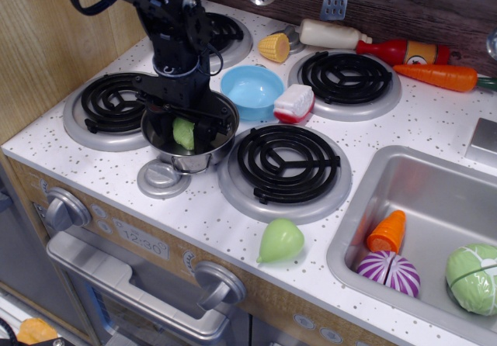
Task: Take broccoli out of pan
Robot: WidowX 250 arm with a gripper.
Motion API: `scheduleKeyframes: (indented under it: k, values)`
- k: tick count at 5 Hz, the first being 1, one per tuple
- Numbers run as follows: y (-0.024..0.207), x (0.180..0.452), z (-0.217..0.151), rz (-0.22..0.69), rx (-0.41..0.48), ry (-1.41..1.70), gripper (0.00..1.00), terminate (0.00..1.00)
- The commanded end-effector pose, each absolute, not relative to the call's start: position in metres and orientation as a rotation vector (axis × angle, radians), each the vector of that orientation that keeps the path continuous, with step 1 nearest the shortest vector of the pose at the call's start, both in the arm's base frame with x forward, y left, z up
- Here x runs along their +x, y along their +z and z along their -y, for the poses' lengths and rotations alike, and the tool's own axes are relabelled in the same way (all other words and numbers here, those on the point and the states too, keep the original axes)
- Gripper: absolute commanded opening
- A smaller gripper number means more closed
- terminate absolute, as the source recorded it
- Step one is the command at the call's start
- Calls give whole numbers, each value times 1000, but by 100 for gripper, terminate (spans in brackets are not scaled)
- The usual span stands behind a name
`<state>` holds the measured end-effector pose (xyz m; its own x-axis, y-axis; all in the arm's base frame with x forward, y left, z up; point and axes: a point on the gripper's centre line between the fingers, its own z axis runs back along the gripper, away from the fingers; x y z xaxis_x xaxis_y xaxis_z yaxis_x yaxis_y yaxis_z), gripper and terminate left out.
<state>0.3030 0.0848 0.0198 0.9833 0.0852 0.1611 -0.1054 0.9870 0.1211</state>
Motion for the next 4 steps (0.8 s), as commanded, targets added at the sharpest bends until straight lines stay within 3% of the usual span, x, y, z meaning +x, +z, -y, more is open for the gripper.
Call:
scheduleKeyframes:
  k: [1, 2, 3, 4]
  values:
    - [91, 324, -109, 211, 234, 66, 0, 0]
    - [119, 329, -136, 187, 306, 42, 0, 0]
    - [119, 324, -174, 235, 369, -12, 0, 0]
    - [99, 325, -203, 293, 361, -46, 0, 0]
